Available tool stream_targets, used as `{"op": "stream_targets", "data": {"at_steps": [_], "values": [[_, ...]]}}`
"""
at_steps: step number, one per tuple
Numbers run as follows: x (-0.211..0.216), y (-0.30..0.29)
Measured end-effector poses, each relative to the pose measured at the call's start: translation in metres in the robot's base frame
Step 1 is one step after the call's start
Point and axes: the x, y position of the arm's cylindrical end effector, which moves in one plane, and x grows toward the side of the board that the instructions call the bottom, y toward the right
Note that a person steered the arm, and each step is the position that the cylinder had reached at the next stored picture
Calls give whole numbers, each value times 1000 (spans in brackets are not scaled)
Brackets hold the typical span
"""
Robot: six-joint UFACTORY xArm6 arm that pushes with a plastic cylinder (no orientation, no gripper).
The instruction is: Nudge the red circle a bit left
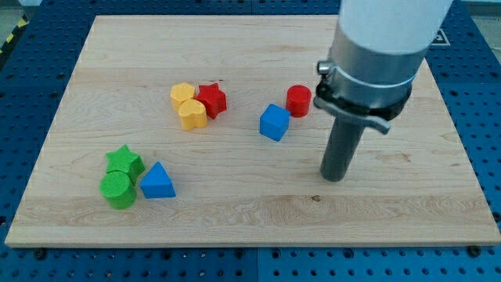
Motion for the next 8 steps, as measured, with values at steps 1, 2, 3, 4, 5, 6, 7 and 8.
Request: {"op": "stream_targets", "data": {"at_steps": [1,2,3,4,5,6,7,8], "values": [[-5,5],[-5,5],[-2,21],[-2,28],[-12,28],[-41,28],[-82,9],[-96,-40]]}}
